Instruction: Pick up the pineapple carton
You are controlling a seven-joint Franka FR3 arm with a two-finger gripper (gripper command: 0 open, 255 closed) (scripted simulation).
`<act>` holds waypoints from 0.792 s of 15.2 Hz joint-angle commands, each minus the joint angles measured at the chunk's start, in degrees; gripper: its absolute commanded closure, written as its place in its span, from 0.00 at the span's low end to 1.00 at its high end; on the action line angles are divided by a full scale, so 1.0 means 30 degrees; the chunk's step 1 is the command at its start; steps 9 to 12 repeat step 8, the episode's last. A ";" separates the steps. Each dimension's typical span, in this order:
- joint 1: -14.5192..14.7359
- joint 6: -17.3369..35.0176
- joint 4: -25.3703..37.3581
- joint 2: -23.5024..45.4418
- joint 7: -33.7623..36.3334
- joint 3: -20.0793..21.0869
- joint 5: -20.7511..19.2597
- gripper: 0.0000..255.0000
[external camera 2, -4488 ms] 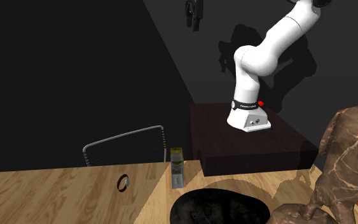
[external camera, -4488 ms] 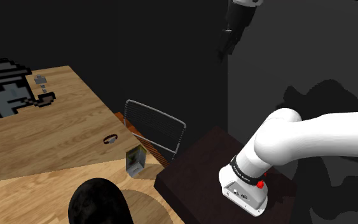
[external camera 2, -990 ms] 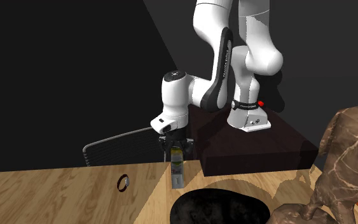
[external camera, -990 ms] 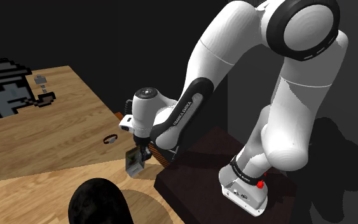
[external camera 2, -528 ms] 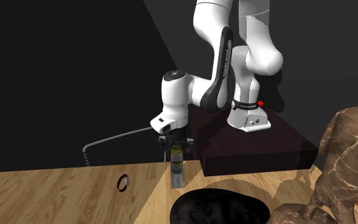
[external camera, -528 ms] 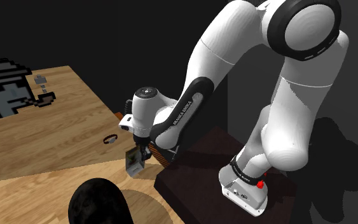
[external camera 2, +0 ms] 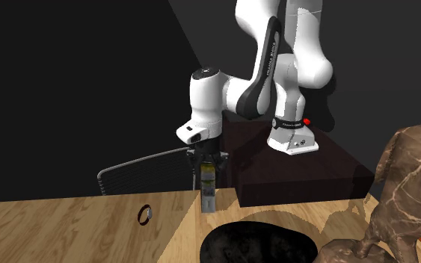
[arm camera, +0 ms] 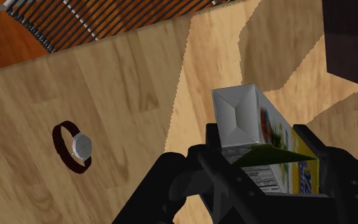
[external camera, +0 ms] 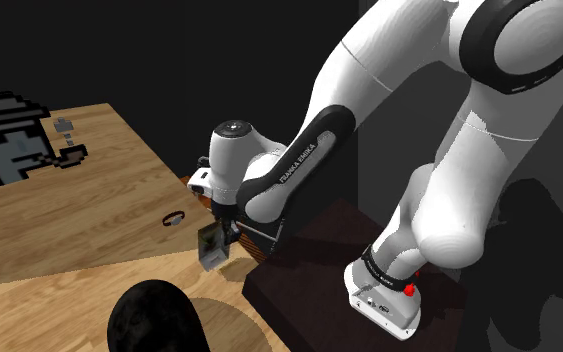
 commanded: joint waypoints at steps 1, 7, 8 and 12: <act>-0.0048 -0.0605 0.0083 -0.0533 -0.0185 0.0112 0.0259 1.00; -0.0105 -0.2042 0.0087 -0.1995 -0.0640 0.0279 0.0880 1.00; -0.0104 -0.2042 0.0085 -0.1997 -0.0641 0.0278 0.0882 1.00; -0.0104 -0.2042 0.0085 -0.1997 -0.0641 0.0278 0.0882 1.00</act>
